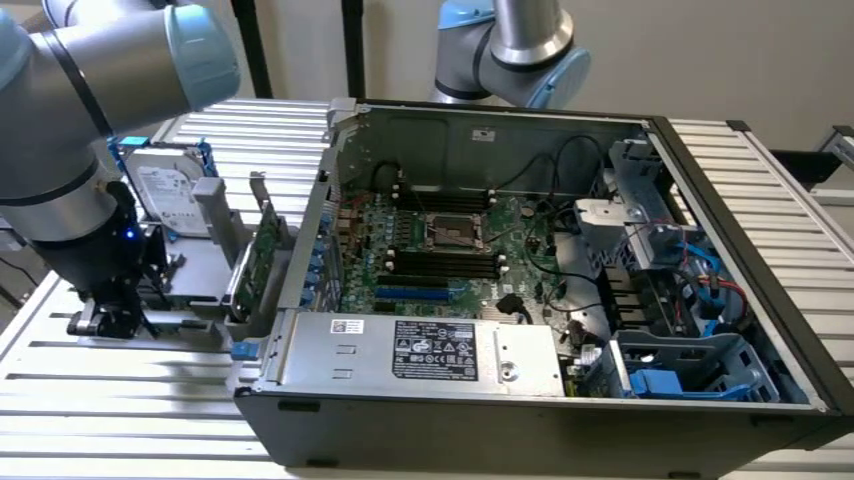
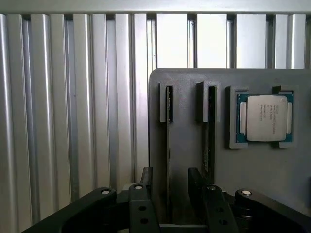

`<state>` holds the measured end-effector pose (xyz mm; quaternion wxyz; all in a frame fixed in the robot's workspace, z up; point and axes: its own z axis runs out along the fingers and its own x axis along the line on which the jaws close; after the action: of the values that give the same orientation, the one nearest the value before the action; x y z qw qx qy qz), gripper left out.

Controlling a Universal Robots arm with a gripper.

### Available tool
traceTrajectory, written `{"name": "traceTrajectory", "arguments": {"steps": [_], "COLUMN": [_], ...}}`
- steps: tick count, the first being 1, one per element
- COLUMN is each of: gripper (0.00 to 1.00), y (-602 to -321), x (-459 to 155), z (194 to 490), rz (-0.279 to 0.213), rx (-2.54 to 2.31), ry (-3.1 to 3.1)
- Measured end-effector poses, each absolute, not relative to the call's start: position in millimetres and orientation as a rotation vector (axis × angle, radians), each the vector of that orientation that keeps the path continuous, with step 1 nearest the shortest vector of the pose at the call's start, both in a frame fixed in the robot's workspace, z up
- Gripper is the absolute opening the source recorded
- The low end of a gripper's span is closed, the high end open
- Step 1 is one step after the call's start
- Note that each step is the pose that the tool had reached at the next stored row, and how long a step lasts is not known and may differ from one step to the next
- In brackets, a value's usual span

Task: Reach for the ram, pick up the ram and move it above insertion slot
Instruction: 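Pick up the ram and move it above insertion slot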

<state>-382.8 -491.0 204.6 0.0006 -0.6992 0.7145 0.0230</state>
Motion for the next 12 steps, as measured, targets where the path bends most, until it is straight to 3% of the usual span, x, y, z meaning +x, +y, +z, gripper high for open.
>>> {"name": "traceTrajectory", "arguments": {"steps": [12], "gripper": [0.42], "y": [-491.7], "x": [-383.7], "z": [194.0], "rz": [0.080], "rx": [-2.193], "ry": [2.241]}}
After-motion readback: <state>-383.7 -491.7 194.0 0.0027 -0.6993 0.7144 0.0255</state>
